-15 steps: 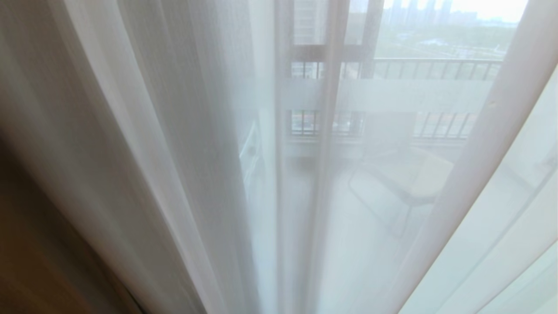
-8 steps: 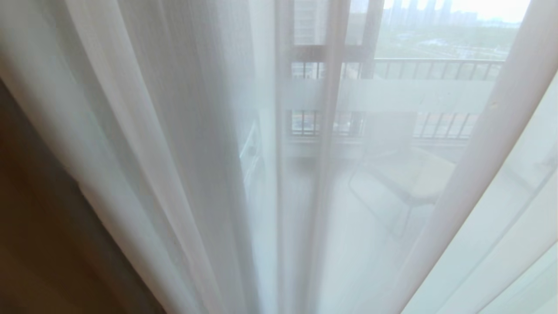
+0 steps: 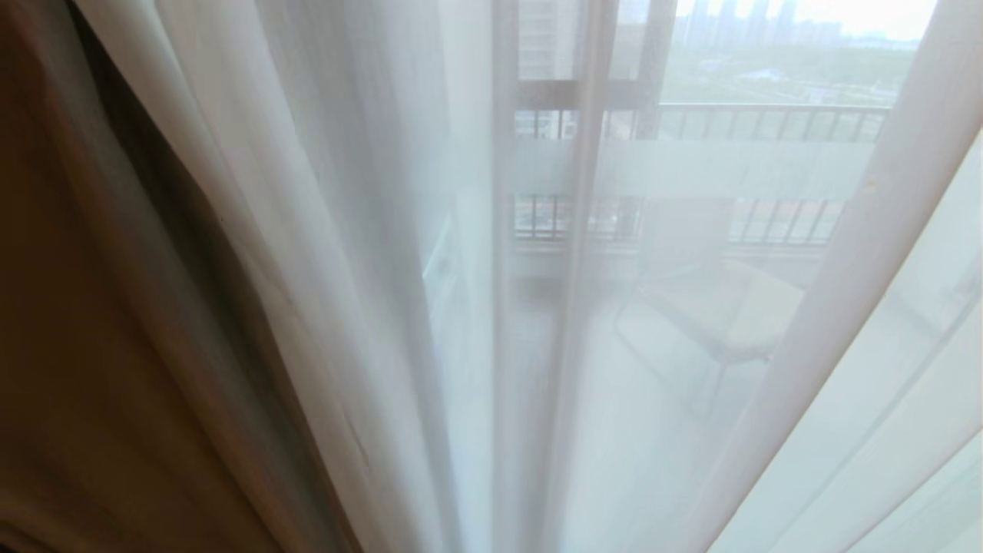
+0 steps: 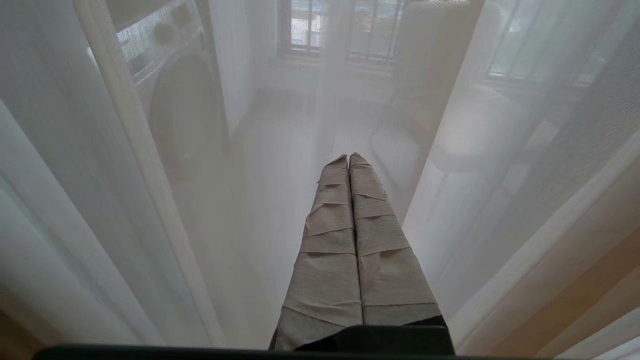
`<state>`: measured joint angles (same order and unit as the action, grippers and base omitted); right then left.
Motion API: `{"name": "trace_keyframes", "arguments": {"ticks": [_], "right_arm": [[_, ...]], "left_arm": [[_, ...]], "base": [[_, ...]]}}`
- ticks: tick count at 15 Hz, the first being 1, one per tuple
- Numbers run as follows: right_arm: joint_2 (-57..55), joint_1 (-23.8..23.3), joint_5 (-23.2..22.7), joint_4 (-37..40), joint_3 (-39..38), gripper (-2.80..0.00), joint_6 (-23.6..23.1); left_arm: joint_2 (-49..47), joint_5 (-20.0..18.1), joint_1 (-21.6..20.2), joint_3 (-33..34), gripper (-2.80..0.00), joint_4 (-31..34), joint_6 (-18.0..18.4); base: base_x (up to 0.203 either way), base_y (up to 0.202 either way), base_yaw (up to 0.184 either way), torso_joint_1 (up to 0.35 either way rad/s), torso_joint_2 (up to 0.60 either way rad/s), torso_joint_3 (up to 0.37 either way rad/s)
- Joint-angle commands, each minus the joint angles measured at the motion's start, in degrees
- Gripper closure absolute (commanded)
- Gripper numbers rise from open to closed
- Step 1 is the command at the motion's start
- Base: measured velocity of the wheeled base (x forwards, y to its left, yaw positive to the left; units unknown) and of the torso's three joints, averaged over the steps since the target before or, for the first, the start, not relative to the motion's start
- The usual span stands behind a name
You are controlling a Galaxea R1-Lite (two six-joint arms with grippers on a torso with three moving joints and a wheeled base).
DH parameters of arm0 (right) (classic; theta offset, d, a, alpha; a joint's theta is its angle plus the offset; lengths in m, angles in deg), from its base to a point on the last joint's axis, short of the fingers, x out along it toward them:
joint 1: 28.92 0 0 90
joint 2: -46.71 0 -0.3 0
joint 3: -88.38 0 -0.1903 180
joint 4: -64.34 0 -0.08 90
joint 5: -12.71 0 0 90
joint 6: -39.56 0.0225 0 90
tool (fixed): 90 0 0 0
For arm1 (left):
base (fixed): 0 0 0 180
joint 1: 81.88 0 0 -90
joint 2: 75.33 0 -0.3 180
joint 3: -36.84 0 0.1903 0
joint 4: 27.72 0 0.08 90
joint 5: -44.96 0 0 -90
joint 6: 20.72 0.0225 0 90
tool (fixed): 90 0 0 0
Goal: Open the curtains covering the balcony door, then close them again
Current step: Close the outer curtains on both sides
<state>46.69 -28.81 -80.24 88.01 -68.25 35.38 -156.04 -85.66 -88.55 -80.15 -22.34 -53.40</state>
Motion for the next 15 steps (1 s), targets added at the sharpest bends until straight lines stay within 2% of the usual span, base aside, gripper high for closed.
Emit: {"name": "trace_keyframes", "arguments": {"ticks": [1,8,12,15], "right_arm": [[0.02,0.05,-0.04,0.05,0.0,0.0,-0.04],[0.02,0.03,-0.04,-0.02,0.0,0.0,-0.04],[0.02,0.01,-0.04,0.0,0.0,0.0,-0.04],[0.02,-0.02,-0.04,0.03,0.0,0.0,-0.04]], "left_arm": [[-0.25,-0.34,2.46,0.02,0.0,0.23,0.1],[-0.06,-0.25,6.58,0.46,0.0,0.5,1.13],[1.29,0.01,5.53,1.88,0.0,0.5,1.21],[3.12,0.01,1.99,3.46,0.0,0.43,1.21]], "base": [[0.0,0.0,0.0,0.0,0.0,0.0],[0.0,0.0,0.0,0.0,0.0,0.0],[0.0,0.0,0.0,0.0,0.0,0.0],[0.0,0.0,0.0,0.0,0.0,0.0]]}}
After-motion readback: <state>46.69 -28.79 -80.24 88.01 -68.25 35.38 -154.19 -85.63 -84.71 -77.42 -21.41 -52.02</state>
